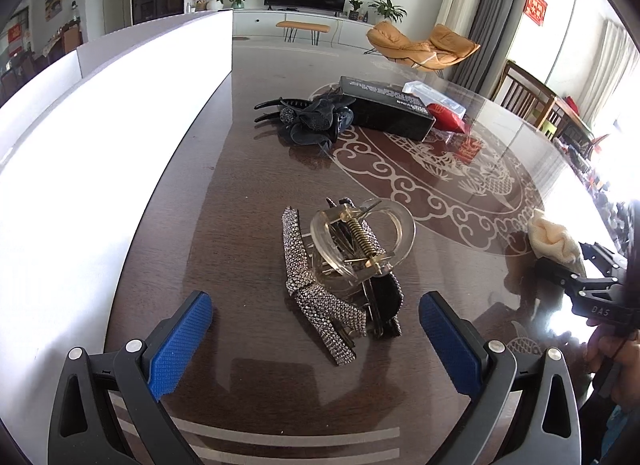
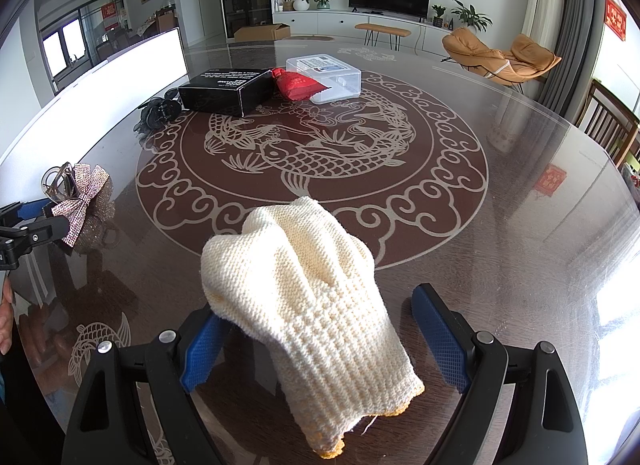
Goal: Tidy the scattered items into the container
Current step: 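Carry the hair clip and white knitted glove over the cardboard box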
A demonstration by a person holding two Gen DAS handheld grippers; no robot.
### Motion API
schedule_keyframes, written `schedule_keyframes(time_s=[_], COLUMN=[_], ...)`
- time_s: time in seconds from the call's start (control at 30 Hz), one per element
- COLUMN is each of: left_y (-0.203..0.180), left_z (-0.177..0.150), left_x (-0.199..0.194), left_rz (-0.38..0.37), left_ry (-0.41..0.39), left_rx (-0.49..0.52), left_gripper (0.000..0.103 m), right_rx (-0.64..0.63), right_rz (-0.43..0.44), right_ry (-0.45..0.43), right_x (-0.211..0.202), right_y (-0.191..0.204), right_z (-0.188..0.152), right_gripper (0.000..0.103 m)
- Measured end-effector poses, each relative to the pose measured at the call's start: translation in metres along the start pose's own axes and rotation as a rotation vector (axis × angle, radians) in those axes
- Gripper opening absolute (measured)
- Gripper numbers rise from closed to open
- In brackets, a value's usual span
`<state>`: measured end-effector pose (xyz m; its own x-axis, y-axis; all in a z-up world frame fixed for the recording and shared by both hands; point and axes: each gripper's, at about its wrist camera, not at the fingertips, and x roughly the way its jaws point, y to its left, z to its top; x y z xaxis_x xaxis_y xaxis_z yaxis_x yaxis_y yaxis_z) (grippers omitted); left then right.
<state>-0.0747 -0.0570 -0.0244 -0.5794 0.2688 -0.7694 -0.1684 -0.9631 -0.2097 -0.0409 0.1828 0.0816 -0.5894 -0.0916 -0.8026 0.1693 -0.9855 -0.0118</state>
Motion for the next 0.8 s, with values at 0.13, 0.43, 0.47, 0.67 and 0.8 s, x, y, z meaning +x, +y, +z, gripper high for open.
schedule_keyframes(time_s=[0.13,0.43,0.47,0.67,0.8], left_y=[0.002,-0.039,-0.039,-0.035,-0.030], left_z=[-0.004,0.007,0.008,0.019,0.019], left_x=[-0.011,0.028,0.033,0.027,-0.003], left_rz=[-0.080,0.191,0.208,0.150,0.052], left_ry=[-0.022,0.058,0.072,0.035,0.011], left_rx=[-0.034,0.073,0.067,0.020,0.000], left_gripper=[0.103,0.103,0.103,0.053,0.052], right_rx=[0.002,-0.049,-0.055,-0.022,0.034], right_rz=[0.002,0.033,0.030,0.109,0.158], right_ry=[0.000,0.007,0.007,-0.012,-0.050], right_x=[0.000,0.004,0.005,0.000,-0.031], right_y=[-0.001,0.001,0.000,-0.010,-0.013], right_z=[0.000,0.007,0.009,0.019,0.021], right_gripper=[0.088,0.088,0.088,0.033,0.033])
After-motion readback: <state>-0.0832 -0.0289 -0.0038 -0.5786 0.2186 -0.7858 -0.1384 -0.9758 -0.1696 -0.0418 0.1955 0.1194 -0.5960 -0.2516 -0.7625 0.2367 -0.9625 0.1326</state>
